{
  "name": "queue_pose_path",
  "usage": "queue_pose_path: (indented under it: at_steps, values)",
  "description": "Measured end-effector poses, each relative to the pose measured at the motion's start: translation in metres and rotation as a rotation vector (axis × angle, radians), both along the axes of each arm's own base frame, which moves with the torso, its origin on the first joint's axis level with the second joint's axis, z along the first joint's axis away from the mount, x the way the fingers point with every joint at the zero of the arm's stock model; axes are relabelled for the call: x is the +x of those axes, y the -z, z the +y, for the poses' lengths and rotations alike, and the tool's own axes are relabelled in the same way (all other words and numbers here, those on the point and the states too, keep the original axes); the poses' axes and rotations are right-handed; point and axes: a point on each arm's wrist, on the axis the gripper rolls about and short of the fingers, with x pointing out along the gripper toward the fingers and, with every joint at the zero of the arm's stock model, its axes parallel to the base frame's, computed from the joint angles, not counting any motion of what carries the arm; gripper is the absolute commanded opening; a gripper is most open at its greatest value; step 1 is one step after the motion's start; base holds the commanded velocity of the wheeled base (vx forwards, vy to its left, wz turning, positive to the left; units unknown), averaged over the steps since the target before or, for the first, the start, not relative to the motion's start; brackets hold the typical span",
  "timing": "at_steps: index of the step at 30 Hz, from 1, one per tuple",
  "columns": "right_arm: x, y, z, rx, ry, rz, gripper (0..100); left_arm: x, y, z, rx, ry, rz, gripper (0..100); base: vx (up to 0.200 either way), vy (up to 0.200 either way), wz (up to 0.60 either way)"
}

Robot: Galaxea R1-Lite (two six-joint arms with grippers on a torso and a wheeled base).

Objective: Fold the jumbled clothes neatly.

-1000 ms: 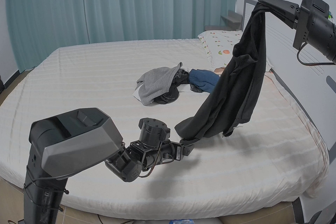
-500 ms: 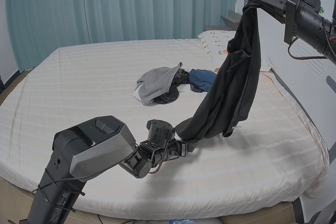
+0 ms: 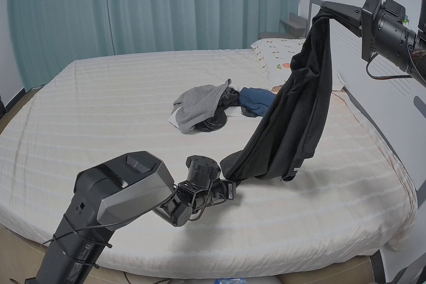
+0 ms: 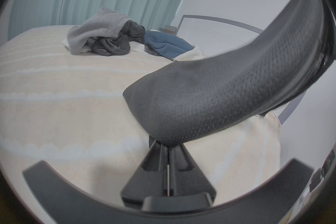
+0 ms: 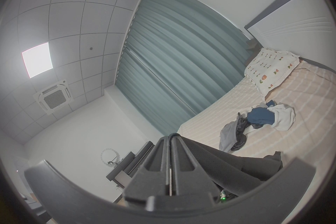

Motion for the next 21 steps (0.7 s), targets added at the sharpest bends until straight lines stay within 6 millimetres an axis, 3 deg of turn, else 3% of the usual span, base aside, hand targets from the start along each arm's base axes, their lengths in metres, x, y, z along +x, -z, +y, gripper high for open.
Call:
queue_pose_path:
  at_steps: [6,14,17,21]
  values:
    - [0.01,0.01,-0.005,-0.016,0.028,0.035,0,-0.018,-0.041,0.017,-0.05,-0.041,0.032,0,0.0,0.0,0.0]
    - [0.039,0.027,-0.008,-0.035,0.078,0.086,0,-0.029,-0.137,0.064,-0.119,-0.149,0.022,0,0.0,0.0,0.0]
    - [0.052,0.022,-0.01,-0.022,0.102,0.058,0,-0.029,-0.178,0.085,-0.172,-0.206,-0.016,0,0.0,0.0,0.0]
    - [0.063,-0.004,-0.014,0.023,0.142,-0.045,0,-0.031,-0.231,0.111,-0.257,-0.282,-0.046,0,0.0,0.0,0.0]
